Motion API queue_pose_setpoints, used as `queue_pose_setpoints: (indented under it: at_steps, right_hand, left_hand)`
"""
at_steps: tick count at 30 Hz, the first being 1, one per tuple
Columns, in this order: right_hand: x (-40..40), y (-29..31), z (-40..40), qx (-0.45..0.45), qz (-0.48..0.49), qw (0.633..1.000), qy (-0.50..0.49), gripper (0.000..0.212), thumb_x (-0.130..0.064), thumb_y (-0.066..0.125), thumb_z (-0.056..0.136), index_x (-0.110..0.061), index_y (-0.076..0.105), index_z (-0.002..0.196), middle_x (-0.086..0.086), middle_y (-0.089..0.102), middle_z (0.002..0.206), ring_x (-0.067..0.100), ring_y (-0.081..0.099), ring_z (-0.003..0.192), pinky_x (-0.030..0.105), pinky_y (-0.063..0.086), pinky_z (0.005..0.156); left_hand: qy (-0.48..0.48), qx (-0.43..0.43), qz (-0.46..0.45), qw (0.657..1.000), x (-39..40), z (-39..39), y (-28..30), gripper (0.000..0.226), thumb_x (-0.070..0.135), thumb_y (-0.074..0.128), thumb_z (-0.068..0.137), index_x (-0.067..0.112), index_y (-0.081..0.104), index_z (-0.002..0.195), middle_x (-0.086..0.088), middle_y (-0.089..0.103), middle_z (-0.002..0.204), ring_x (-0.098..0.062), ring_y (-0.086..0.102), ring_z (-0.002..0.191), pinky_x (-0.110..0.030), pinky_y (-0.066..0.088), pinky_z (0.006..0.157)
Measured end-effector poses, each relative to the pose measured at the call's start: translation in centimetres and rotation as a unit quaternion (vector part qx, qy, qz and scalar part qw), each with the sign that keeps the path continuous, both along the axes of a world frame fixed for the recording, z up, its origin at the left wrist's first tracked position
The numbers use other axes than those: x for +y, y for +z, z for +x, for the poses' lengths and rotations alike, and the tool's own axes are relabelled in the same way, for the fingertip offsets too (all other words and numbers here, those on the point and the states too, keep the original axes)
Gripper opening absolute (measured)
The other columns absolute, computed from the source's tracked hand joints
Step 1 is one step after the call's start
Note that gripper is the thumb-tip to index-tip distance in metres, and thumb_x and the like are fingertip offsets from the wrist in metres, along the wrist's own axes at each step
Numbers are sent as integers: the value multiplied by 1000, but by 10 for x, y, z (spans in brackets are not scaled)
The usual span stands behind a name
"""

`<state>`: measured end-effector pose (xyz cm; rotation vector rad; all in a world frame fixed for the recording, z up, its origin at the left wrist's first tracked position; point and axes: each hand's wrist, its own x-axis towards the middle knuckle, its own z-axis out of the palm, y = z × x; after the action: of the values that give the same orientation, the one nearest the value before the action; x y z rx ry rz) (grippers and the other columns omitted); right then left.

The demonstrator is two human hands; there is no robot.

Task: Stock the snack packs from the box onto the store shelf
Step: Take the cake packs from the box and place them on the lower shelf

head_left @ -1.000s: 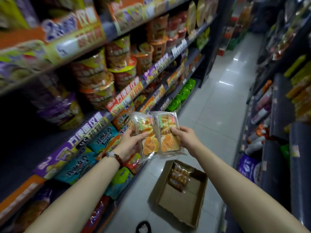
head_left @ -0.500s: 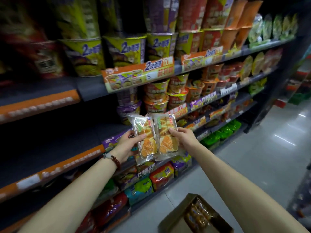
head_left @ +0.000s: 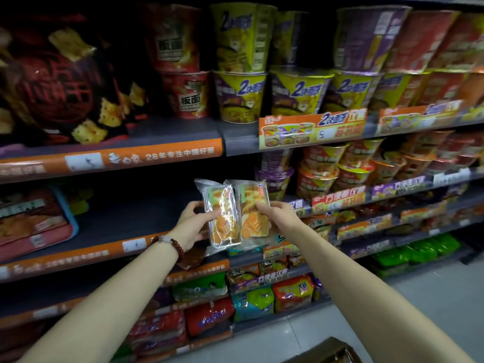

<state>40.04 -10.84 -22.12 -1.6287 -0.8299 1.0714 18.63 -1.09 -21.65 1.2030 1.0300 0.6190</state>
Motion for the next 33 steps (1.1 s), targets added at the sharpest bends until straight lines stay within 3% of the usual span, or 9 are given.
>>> queue_pose_setpoints:
  at_steps: [3,7,15,19,22,26,28,31,33]
  right_hand:
    - [23,5,-12,-7,-7,1000,13,58,-48,82,63,-17,64,109,6,71,109,27,67,101,48,53,93]
    - [48,7,-18,-36,-11,999,12,48,-33,79,76,-13,59,115,7,70,106,26,67,98,40,54,77]
    - [95,-1,-9,-53,-36,997,-36,57,-35,77,78,-10,50,122,10,65,98,15,55,65,22,42,49]
    - [110,-10,-8,-99,-41,993,-46,51,-38,74,81,-10,54,119,9,65,108,24,61,89,29,47,65]
    - [114,-16,-7,-155,-44,986,-29,41,-37,72,83,-9,62,112,5,65,100,22,60,90,30,45,71]
    - [104,-20,-5,-175,-37,984,-2,45,-38,69,86,-7,62,118,1,64,101,19,61,96,28,47,80]
    - [97,-21,-3,-177,-25,984,17,52,-38,67,86,-8,56,127,2,63,109,20,60,105,27,46,84]
    - [87,-19,-4,-147,-4,988,38,77,-38,70,84,-10,34,146,2,52,134,19,51,123,24,43,94]
    - [81,-13,-6,-137,2,987,79,73,-33,73,83,-17,36,143,-11,54,124,8,56,111,13,43,87]
  left_hand:
    - [14,13,-9,1000,25,-12,-3,75,42,91,50,34,50,112,-8,64,121,-28,65,106,-55,51,91]
    - [33,33,-11,999,56,-14,-10,94,47,89,40,37,43,121,-6,58,128,-29,59,113,-55,52,90]
    - [30,21,-12,999,93,5,-17,54,24,75,80,21,45,124,-11,63,115,-27,65,101,-42,57,76]
    - [31,38,0,999,105,10,-25,41,26,68,86,19,47,119,-9,62,111,-26,63,95,-40,56,72]
    - [13,129,78,988,107,11,-32,32,37,63,88,19,52,111,-7,63,110,-23,62,95,-38,55,78]
    - [-36,198,171,965,98,2,-35,23,40,63,87,20,61,96,0,65,103,-12,61,90,-18,46,72]
    - [-69,169,142,973,95,-4,-36,43,40,66,84,16,58,118,-4,63,116,-15,60,102,-20,46,82]
    - [-93,154,127,975,89,-12,-38,83,38,73,79,16,31,146,-5,51,135,-15,50,117,-26,41,99]
    - [-112,151,142,972,83,-14,-40,95,35,79,73,20,23,149,2,44,139,-9,43,121,-27,37,105]
